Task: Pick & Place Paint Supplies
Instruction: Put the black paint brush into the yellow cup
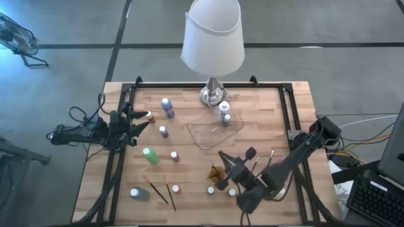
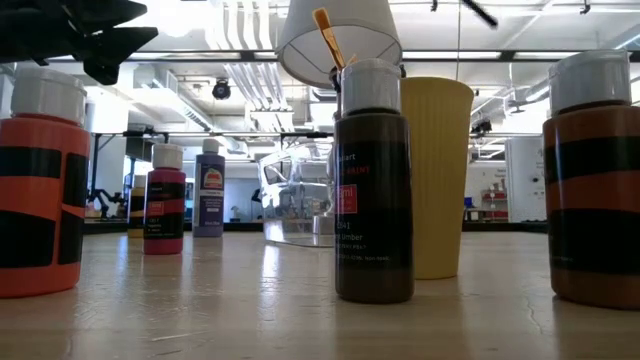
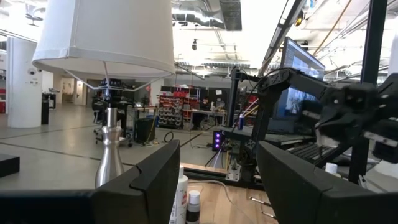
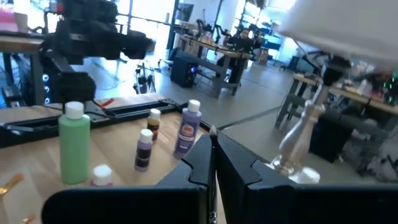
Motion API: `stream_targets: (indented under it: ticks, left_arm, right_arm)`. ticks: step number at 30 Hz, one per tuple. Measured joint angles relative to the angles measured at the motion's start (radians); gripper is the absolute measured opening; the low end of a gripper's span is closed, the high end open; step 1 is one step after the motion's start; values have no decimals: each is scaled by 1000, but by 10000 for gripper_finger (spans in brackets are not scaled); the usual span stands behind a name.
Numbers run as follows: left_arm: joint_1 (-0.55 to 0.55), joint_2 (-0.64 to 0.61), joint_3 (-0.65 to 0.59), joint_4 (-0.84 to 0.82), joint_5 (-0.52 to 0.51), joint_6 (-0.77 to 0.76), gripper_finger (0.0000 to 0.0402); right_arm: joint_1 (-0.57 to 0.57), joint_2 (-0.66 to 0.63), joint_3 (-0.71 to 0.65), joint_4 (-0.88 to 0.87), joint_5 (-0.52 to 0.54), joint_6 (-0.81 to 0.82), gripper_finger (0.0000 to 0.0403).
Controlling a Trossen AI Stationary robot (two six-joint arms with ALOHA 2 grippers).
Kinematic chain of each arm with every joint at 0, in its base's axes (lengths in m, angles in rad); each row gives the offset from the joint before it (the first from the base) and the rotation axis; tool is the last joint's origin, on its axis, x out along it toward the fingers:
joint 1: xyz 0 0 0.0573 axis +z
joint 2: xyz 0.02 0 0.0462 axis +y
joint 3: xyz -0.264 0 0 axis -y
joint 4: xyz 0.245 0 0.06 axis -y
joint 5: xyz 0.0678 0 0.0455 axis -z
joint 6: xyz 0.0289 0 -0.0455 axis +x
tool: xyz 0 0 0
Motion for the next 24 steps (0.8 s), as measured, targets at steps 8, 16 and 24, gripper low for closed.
stream_targets:
  ticks: [8,16,24]
  left_arm:
    - [0,0,0,0,0,0,218]
    - [0,0,0,-1,0,0,218]
    - [0,0,0,0,0,0,218]
  right_arm:
    - [-19,45,178,23,-47,-292,8]
    - [-111,42,271,126,-264,-556,8]
    - [-193,37,292,329,-574,-779,8]
